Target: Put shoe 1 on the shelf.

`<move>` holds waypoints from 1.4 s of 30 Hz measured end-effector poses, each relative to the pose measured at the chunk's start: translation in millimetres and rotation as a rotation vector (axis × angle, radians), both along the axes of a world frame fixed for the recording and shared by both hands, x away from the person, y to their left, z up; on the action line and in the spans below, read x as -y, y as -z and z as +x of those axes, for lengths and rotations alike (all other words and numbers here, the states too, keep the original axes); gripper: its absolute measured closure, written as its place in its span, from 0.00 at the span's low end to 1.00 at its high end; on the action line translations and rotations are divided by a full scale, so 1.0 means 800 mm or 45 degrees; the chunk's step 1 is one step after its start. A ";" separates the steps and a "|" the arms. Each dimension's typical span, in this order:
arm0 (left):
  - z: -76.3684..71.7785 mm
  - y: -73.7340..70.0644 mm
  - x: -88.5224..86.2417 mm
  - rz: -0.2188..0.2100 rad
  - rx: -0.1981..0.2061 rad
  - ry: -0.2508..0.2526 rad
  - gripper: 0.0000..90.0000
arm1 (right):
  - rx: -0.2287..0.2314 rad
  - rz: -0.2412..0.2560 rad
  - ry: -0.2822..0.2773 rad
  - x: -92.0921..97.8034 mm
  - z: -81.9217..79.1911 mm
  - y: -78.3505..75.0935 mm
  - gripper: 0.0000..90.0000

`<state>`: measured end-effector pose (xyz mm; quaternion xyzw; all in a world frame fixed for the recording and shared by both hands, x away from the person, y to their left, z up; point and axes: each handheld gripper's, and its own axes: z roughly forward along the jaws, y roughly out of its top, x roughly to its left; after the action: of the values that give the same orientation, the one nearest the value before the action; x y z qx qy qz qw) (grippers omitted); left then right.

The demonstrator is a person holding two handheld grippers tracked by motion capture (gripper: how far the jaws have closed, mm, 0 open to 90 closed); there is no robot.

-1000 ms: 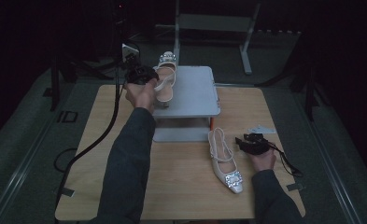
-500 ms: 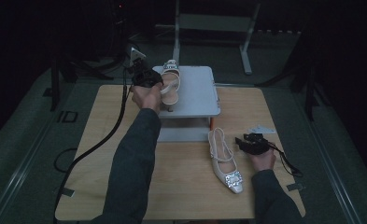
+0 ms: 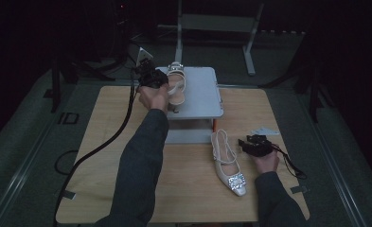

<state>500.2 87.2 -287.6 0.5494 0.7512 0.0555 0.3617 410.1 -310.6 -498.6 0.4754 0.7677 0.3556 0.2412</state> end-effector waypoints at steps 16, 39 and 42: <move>0.011 0.000 0.004 0.137 -0.024 0.112 0.89 | -0.002 0.001 0.000 -0.001 0.000 0.000 0.59; -0.002 -0.025 -0.003 0.104 0.358 0.326 0.64 | -0.009 0.002 -0.005 -0.001 0.000 0.000 0.58; -0.005 -0.029 -0.005 0.091 0.404 0.338 0.64 | -0.008 0.003 -0.005 -0.001 0.000 0.000 0.58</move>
<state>496.5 90.8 -264.1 0.6404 0.6033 0.1199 0.4599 410.1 -309.7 -498.6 0.4754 0.7688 0.3556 0.2376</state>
